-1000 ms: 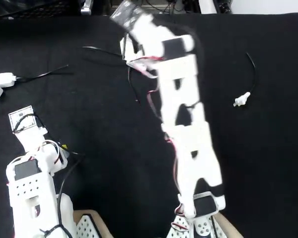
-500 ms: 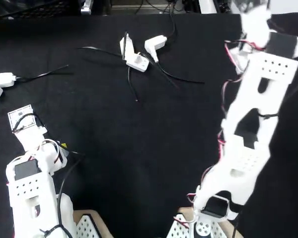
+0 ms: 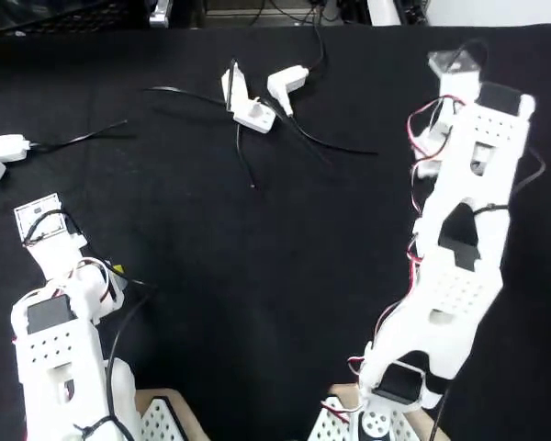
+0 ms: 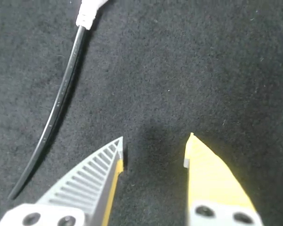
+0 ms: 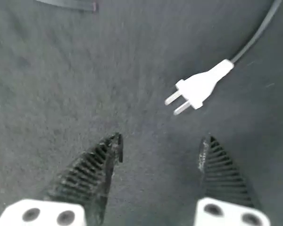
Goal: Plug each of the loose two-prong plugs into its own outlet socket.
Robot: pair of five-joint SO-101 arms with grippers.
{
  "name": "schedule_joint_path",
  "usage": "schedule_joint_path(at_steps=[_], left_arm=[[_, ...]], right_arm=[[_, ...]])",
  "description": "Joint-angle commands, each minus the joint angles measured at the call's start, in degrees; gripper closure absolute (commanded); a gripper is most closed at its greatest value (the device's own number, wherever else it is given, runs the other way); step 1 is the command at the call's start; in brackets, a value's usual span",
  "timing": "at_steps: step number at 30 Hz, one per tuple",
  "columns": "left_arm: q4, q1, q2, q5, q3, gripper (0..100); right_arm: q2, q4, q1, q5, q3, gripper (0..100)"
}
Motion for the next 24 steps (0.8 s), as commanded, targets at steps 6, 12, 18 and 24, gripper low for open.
schedule_joint_path(at_steps=[6,12,18,24], left_arm=[[-0.97,0.31,-0.70,0.09,-0.31,79],[-0.97,0.48,-0.70,0.00,-0.22,79],[-0.97,0.57,-0.70,0.00,-0.22,79],[-0.97,0.57,-0.70,0.00,-0.22,79]], right_arm=[[7.78,-7.56,1.05,-0.62,0.04,74.8],[11.21,-10.37,1.05,-0.70,0.04,82.4],[11.65,-11.96,2.11,-0.62,-0.40,82.8],[11.21,-11.60,5.01,-0.18,-1.71,82.5]])
